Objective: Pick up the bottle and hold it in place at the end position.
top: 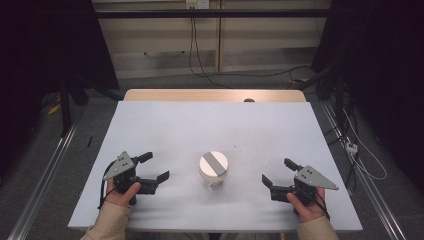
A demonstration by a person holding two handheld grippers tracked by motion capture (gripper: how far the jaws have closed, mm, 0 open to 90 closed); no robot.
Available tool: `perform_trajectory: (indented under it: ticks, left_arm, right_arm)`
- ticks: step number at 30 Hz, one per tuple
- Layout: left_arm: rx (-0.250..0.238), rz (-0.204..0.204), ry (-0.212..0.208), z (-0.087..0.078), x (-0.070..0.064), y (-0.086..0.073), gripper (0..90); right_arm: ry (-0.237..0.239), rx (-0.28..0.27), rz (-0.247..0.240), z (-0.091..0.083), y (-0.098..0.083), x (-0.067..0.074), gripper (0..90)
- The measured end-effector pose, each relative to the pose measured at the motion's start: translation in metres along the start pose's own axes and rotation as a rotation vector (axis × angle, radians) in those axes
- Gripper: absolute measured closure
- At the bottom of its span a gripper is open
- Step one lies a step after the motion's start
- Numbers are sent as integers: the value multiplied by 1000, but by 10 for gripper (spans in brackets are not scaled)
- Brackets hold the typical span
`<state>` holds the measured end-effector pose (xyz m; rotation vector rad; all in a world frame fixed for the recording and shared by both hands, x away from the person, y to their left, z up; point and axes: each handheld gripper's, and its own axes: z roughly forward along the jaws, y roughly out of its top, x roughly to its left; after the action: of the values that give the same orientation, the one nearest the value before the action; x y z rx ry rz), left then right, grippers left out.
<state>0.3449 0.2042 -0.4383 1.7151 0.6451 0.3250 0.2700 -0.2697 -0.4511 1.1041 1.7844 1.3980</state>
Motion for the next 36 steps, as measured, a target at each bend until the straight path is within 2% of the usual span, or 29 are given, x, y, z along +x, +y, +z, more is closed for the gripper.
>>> perform_trajectory:
  ticks: [5, 6, 11, 18, 25, 36]
  left_arm:
    - [6, -1, -32, 7, -8, 1, 35]
    - [18, 15, -51, 11, -11, 1, 36]
    - [30, 26, -76, 17, -18, 1, 36]
    - [34, 16, -82, 26, -25, 3, 36]
    - [49, 29, -108, 33, -31, 3, 36]
    - [57, 33, -105, 34, -32, 3, 36]
  right_arm:
    - [-1, 1, -3, 0, -1, -1, 38]
    - [-3, 0, -3, 0, -1, -1, 38]
    - [0, 1, -3, 0, -1, -2, 38]
    - [-4, 4, 1, 1, -2, -2, 38]
    - [-14, 1, -4, -2, -2, -2, 38]
    - [-15, 5, -2, -1, -2, -2, 38]
